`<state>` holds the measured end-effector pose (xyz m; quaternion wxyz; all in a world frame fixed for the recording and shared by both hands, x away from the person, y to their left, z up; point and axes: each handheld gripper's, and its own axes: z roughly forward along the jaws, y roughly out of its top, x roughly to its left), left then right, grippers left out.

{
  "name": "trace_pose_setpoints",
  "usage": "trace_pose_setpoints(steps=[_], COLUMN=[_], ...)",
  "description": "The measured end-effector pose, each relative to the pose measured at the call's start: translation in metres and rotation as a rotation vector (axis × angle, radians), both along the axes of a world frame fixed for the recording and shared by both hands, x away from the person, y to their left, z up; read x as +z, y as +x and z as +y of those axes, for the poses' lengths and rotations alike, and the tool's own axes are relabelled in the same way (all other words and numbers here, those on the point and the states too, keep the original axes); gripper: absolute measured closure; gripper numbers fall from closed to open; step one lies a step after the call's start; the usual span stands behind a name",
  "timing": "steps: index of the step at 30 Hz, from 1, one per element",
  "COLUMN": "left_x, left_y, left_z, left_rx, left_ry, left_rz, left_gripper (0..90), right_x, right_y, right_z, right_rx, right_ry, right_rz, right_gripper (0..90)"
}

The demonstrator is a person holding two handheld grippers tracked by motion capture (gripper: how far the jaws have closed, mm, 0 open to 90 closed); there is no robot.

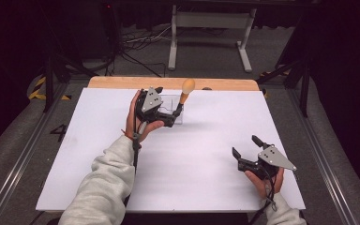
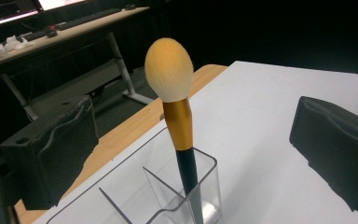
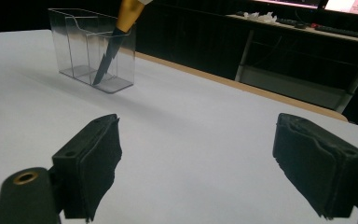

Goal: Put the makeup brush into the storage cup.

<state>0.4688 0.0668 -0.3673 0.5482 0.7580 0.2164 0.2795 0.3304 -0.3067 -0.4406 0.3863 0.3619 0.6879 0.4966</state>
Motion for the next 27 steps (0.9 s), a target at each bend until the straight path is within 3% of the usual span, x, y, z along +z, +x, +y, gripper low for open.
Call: trace_pose_setpoints(steps=[11, 27], left_x=[0.0, 0.001], left_y=[-0.009, -0.024], left_z=[0.012, 0.027], left_rx=[-0.023, -0.015], left_ry=[0.006, -0.012], left_rz=[0.019, -0.019], left_gripper=[1.7, 2.5], right_x=[-0.001, 0.0], right_y=[0.0, -0.001], right_z=[0.0, 0.001], right_rx=[0.001, 0.002], right_ry=[0.004, -0.003], right_rz=[0.004, 0.001], right_gripper=[15.6, 14.9])
